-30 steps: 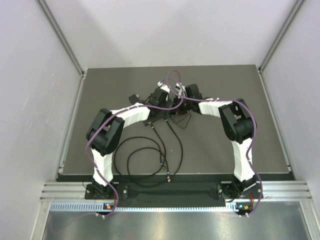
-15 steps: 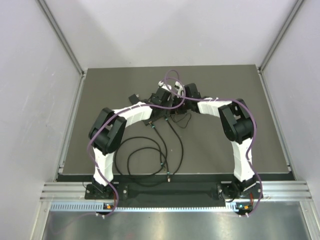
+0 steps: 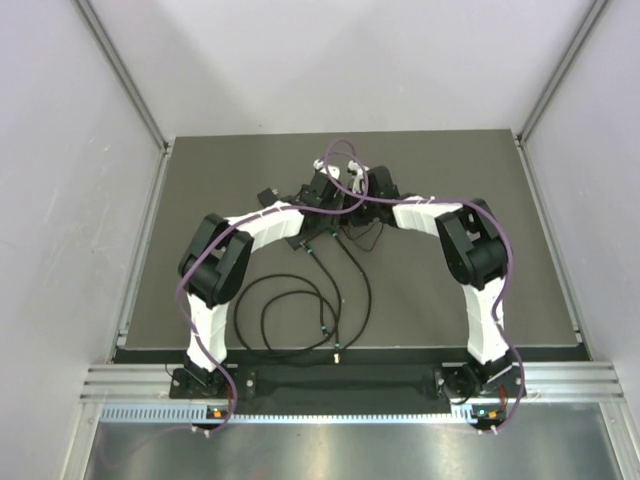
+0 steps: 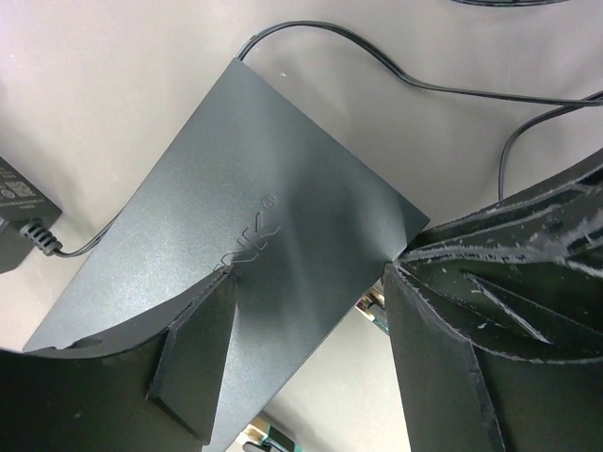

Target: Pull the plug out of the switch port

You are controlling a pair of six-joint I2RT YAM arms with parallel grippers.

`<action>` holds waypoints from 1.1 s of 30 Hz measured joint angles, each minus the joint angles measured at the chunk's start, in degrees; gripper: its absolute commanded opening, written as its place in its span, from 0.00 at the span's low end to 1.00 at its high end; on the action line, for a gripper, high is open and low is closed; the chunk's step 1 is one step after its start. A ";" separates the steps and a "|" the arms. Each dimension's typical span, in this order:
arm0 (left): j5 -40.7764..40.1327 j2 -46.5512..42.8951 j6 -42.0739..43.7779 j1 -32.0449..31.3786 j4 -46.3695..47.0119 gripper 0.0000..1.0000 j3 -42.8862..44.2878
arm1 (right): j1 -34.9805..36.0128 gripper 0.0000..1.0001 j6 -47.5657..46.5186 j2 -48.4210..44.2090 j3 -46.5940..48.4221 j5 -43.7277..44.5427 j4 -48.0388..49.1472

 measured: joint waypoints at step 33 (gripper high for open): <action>12.33 -2.64 -4.90 4.94 8.52 0.73 -4.52 | -1.55 0.00 0.74 -2.36 -5.73 -6.14 3.50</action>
